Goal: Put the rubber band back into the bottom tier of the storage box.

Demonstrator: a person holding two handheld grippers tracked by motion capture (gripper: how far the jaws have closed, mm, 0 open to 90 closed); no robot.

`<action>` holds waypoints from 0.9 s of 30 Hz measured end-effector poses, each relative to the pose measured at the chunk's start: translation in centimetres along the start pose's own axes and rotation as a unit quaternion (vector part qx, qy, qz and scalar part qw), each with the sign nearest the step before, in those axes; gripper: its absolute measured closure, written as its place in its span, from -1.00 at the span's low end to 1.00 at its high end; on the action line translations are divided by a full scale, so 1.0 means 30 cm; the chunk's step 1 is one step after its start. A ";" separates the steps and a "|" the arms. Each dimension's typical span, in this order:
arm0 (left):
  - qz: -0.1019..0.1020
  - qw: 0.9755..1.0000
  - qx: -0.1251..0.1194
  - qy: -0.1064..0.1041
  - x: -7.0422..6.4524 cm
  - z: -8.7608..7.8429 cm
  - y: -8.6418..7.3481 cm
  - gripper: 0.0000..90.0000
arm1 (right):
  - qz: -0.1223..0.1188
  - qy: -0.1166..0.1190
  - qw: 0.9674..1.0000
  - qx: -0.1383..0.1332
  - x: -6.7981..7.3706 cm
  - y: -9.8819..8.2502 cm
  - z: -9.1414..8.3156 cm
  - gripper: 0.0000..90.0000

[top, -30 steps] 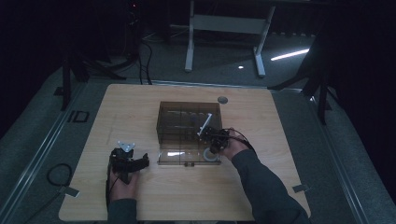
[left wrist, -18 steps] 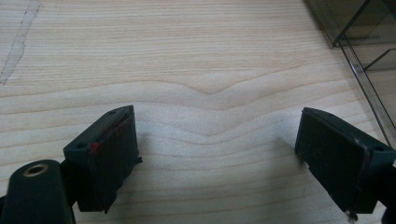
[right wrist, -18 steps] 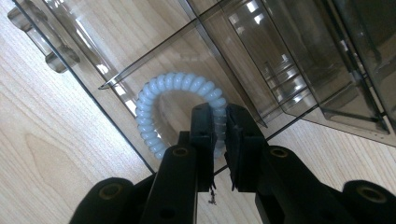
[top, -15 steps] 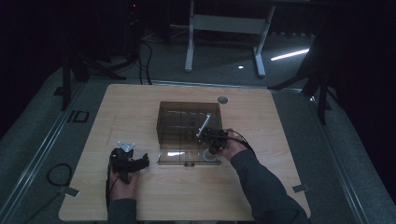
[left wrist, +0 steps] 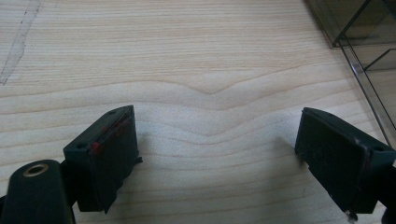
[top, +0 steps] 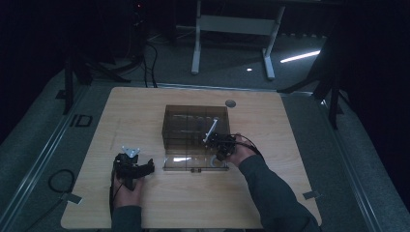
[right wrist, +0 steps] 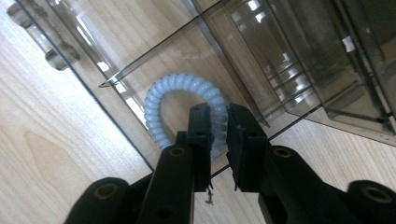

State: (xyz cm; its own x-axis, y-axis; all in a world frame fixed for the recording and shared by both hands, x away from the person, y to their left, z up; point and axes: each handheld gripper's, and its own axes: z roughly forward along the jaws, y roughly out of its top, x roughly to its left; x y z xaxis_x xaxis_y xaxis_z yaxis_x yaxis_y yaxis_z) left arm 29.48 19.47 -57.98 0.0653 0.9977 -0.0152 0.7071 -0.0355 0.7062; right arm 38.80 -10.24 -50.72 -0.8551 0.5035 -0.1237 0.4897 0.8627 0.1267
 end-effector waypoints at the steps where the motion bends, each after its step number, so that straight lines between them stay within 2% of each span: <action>1: 0.000 1.000 0.000 0.000 0.000 0.000 0.000 -0.71 | -0.001 -0.002 1.000 -0.006 0.003 0.000 -0.008 0.64; 14: 0.000 1.000 0.000 0.000 0.000 0.000 0.000 -0.71 | 0.006 -0.005 1.000 -0.028 0.002 -0.012 -0.053 0.51; 27: 0.000 1.000 0.000 0.000 0.000 0.000 0.000 -0.71 | 0.015 0.004 0.999 -0.043 0.004 -0.081 -0.071 0.46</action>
